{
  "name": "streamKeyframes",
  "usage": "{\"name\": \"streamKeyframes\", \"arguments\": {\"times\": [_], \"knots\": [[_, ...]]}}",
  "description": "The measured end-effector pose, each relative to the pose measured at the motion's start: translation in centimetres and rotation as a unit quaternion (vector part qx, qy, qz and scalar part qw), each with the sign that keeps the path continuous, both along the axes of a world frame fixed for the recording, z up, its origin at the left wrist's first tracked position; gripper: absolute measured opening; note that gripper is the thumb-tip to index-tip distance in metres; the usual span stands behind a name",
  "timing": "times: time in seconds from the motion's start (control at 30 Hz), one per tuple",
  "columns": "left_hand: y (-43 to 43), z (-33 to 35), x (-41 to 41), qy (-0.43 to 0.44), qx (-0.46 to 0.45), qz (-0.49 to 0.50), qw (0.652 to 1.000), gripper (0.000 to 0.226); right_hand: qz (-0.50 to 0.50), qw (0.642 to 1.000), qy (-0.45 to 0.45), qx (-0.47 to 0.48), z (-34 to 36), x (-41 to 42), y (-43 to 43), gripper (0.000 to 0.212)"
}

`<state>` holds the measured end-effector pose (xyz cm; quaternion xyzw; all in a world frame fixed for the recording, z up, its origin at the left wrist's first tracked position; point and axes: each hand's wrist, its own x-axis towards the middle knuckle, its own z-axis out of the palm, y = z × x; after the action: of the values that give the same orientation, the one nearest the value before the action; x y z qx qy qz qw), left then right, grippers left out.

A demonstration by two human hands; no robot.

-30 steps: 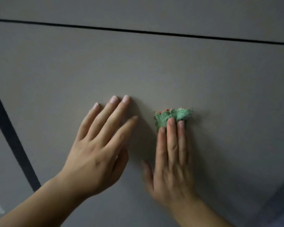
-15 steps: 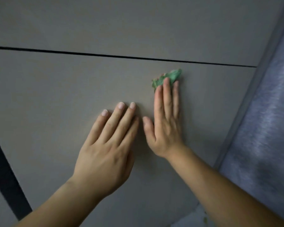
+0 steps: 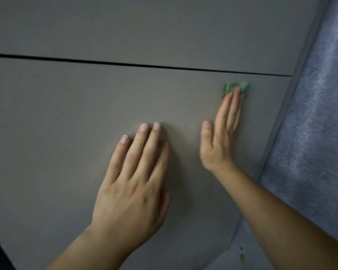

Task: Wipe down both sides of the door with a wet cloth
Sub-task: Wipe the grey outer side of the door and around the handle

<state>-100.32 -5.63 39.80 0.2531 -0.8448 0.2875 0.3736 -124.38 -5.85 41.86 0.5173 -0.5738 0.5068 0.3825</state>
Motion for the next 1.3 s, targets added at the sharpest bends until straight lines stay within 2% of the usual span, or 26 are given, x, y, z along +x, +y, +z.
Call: {"name": "streamKeyframes", "arguments": {"times": [0.1, 0.17, 0.23, 0.3, 0.37, 0.43, 0.6, 0.63, 0.77, 0.8, 0.83, 0.87, 0.93, 0.97, 1.0, 1.07, 1.13, 1.17, 1.23, 1.3], "knots": [[-0.2, -0.9, -1.9, -0.015, -0.011, 0.000, 1.000, 0.069, 0.003, 0.993, -0.115, -0.007, -2.0, -1.8, 0.7, 0.074], [-0.2, -1.7, -3.0, -0.023, -0.017, 0.000, 1.000, 0.071, 0.007, 0.990, -0.138, 0.000, -2.8, -1.5, 0.9, 0.075], [-0.1, -2.2, -3.7, -0.026, -0.023, 0.007, 0.999, 0.075, 0.027, 0.996, -0.079, 0.002, -1.9, -0.3, 0.5, 0.075], [-0.1, -2.4, -4.0, -0.016, -0.029, 0.014, 0.999, 0.076, 0.050, 0.998, 0.046, 0.008, -0.4, 0.8, -0.2, 0.074], [-0.2, -2.4, -4.2, -0.015, -0.042, 0.026, 0.999, 0.076, 0.061, 0.991, 0.118, 0.017, 0.5, 0.7, -0.3, 0.073], [-0.2, -2.3, -4.1, -0.029, -0.043, 0.026, 0.998, 0.078, 0.056, 0.992, 0.109, 0.024, 0.4, -0.5, 0.3, 0.071], [0.1, -1.7, -3.3, -0.054, -0.027, 0.031, 0.998, 0.085, 0.040, 0.998, -0.035, -0.014, 0.6, -1.5, 0.3, 0.070], [0.2, -1.6, -3.3, -0.055, -0.025, 0.030, 0.998, 0.084, 0.039, 0.999, -0.031, -0.016, 0.6, -0.8, 0.1, 0.072], [0.5, -1.7, -3.5, -0.048, -0.024, 0.043, 0.998, 0.081, 0.056, 0.992, 0.109, 0.040, -2.2, 0.2, 0.4, 0.071], [0.6, -1.8, -3.7, -0.044, -0.020, 0.043, 0.998, 0.081, 0.050, 0.991, 0.115, 0.048, -2.7, -0.7, 0.6, 0.070], [0.7, -1.9, -4.0, -0.041, -0.017, 0.041, 0.998, 0.081, 0.039, 0.995, 0.084, 0.043, -3.0, -2.1, 0.8, 0.070], [0.8, -2.2, -4.4, -0.041, -0.017, 0.036, 0.998, 0.081, 0.026, 0.999, 0.013, 0.024, -3.0, -3.6, 0.9, 0.071], [1.0, -2.7, -5.5, -0.049, -0.023, 0.028, 0.998, 0.082, 0.006, 0.988, -0.154, -0.020, -2.6, -6.1, 0.9, 0.074], [1.1, -2.9, -6.2, -0.056, -0.024, 0.025, 0.998, 0.082, -0.002, 0.980, -0.196, -0.027, -2.8, -6.3, 0.8, 0.075], [1.1, -3.1, -6.8, -0.062, -0.023, 0.021, 0.998, 0.082, 0.000, 0.981, -0.193, -0.028, -3.6, -5.8, 0.8, 0.075], [1.0, -3.3, -8.0, -0.067, -0.022, 0.016, 0.997, 0.078, 0.040, 0.995, -0.094, 0.004, -6.7, -3.7, 0.8, 0.072], [0.9, -3.7, -8.7, -0.063, -0.024, 0.013, 0.998, 0.072, 0.075, 0.995, 0.013, 0.058, -9.9, -2.2, 1.2, 0.070], [0.8, -3.9, -8.7, -0.062, -0.026, 0.012, 0.998, 0.072, 0.071, 0.994, 0.039, 0.076, -10.4, -2.5, 1.5, 0.070], [0.4, -4.3, -8.7, -0.064, -0.035, 0.012, 0.997, 0.077, 0.034, 0.998, 0.015, 0.052, -9.0, -5.1, 1.4, 0.069], [0.1, -4.4, -8.8, -0.065, -0.044, 0.013, 0.997, 0.081, -0.011, 0.995, -0.100, -0.009, -6.1, -8.8, 0.8, 0.070]]}}
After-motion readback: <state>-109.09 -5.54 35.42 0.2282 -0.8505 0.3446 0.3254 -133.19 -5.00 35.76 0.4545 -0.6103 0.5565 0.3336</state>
